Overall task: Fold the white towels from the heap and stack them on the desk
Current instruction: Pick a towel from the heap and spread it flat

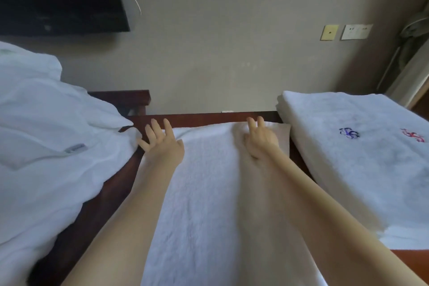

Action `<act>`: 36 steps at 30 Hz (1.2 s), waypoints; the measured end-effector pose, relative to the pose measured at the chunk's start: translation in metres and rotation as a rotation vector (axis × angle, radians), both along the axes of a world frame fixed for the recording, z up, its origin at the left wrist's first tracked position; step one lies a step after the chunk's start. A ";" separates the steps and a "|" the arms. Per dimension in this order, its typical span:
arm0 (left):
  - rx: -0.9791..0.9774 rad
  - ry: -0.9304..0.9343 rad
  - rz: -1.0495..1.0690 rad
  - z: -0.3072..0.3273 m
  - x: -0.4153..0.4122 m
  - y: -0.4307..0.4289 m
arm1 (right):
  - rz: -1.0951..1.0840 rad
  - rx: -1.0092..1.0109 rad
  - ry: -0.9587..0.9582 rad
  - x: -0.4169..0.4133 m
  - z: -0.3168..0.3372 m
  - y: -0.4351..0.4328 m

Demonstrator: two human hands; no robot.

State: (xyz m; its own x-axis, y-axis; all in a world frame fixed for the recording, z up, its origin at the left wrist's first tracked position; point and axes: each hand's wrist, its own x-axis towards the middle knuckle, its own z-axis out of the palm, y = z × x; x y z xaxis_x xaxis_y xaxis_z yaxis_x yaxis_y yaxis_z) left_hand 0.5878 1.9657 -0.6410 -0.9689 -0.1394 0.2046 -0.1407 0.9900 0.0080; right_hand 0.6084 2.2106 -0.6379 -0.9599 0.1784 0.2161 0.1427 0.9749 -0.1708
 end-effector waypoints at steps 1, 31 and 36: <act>-0.004 0.001 -0.026 0.000 0.001 0.001 | 0.006 -0.021 0.003 0.000 0.000 0.000; 0.209 -0.242 -0.536 -0.014 0.197 0.052 | -0.183 -1.083 -0.223 0.188 0.027 -0.003; 0.215 -0.224 -0.518 -0.015 0.197 0.055 | 0.020 -1.576 -0.285 0.203 0.032 0.001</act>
